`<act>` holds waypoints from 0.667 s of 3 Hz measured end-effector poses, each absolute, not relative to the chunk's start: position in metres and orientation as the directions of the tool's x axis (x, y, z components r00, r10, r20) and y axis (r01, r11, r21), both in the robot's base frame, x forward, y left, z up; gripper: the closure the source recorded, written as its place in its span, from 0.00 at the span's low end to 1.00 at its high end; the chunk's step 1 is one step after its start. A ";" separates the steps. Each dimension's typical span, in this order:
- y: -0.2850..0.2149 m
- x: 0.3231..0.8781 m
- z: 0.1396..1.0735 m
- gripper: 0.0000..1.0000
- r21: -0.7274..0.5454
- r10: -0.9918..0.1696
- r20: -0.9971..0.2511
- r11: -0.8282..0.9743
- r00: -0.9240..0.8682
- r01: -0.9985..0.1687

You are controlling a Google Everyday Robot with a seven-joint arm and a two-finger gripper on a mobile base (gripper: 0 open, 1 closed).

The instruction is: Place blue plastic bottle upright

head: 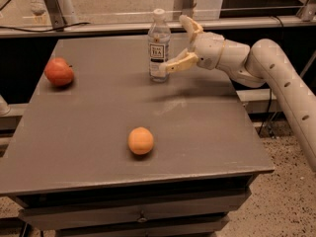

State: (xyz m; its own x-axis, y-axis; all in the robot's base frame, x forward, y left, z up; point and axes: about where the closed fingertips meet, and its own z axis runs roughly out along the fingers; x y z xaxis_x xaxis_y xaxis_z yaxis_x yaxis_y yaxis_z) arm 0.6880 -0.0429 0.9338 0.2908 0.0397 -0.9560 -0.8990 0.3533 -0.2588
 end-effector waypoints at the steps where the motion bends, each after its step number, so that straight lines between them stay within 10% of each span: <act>1: -0.079 0.697 0.939 0.00 -0.287 -0.014 -0.953 0.371 0.304 -0.883; 2: -0.122 0.699 0.944 0.00 -0.317 -0.080 -0.947 0.387 0.311 -0.866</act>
Offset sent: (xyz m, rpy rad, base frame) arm 0.0121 -0.1437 0.0149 -0.1792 -0.0331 -0.1322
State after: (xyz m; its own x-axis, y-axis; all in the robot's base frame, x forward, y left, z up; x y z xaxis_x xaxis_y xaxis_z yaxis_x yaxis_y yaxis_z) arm 0.6986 -0.1216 0.9436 0.3113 -0.0803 -0.9469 -0.8658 0.3868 -0.3175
